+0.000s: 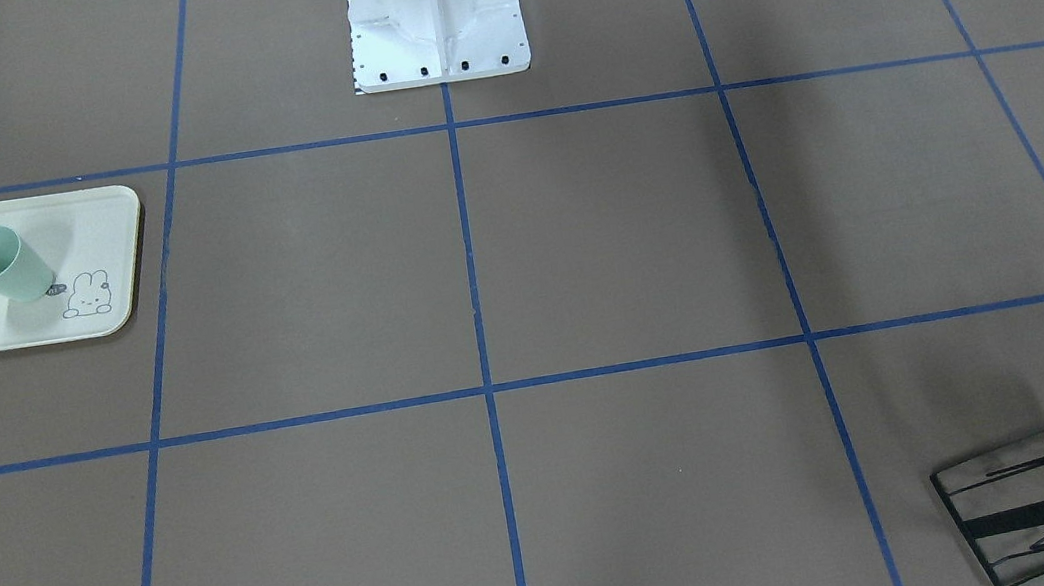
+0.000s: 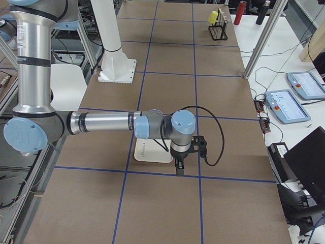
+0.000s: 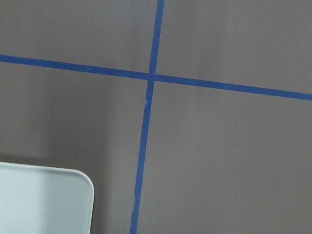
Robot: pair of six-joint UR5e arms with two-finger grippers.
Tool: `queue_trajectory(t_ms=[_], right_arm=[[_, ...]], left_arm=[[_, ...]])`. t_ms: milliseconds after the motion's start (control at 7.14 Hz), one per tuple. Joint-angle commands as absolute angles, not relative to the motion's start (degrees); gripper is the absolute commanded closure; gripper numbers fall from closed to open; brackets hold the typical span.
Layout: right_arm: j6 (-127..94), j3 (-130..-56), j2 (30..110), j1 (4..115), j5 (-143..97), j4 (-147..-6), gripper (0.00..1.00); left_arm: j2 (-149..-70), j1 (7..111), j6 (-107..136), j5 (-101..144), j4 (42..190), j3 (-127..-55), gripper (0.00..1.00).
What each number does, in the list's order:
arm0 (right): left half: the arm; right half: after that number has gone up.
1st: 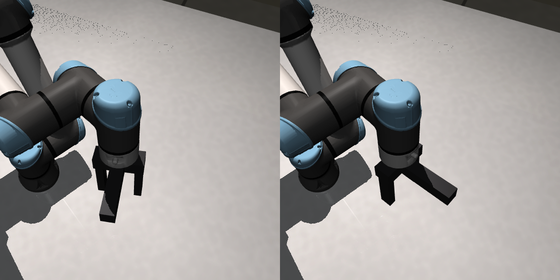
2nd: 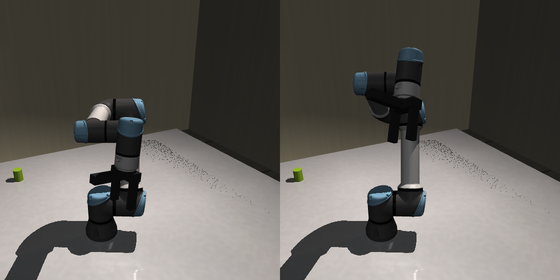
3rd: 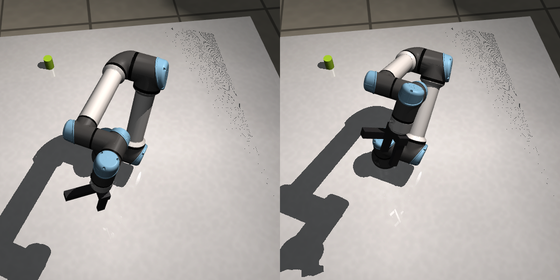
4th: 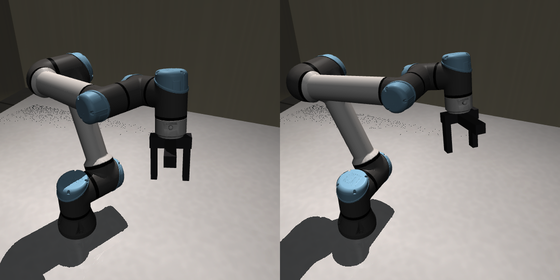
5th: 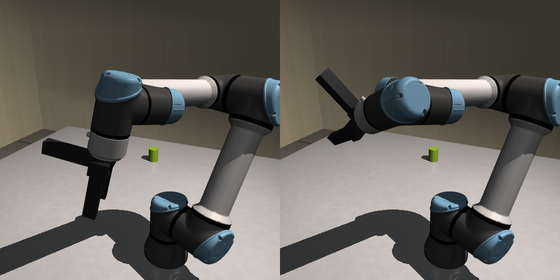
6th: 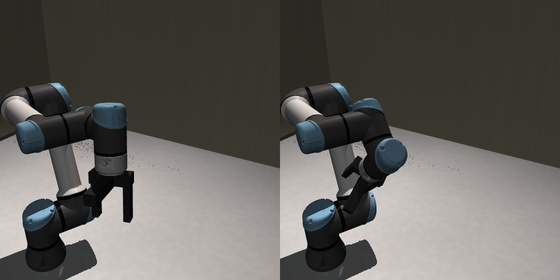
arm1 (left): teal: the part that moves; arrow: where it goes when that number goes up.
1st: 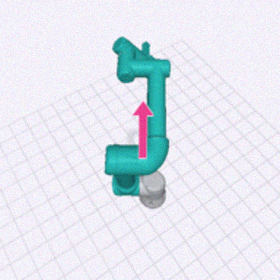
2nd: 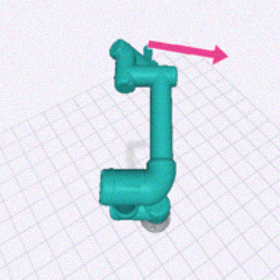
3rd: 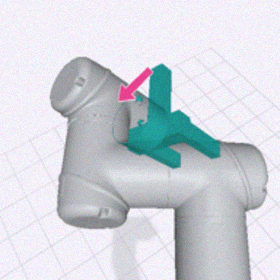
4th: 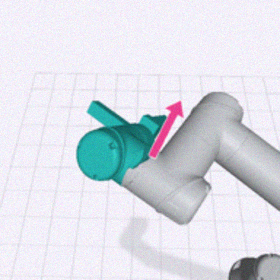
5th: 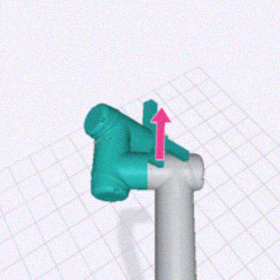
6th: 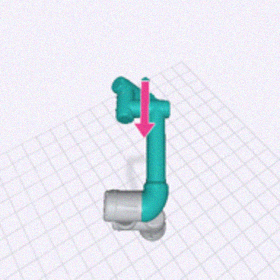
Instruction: Left arm grabs green cup and hands to right arm on tray
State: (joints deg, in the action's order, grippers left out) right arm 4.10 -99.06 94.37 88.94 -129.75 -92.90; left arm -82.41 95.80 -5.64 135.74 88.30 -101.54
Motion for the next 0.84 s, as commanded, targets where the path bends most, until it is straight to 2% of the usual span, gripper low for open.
queue_trajectory(t_ms=[0, 700], right_arm=[[4.0, -99.4, 94.1, 88.9, -129.8, -92.9, 0.0], [4.0, -99.2, 94.1, 88.8, -129.9, -92.9, 0.0]], left_arm=[[-82.2, 95.8, -5.7, 135.7, 88.3, -101.7, 0.0], [-82.2, 95.8, -5.7, 135.2, 88.2, -101.6, 0.0]])
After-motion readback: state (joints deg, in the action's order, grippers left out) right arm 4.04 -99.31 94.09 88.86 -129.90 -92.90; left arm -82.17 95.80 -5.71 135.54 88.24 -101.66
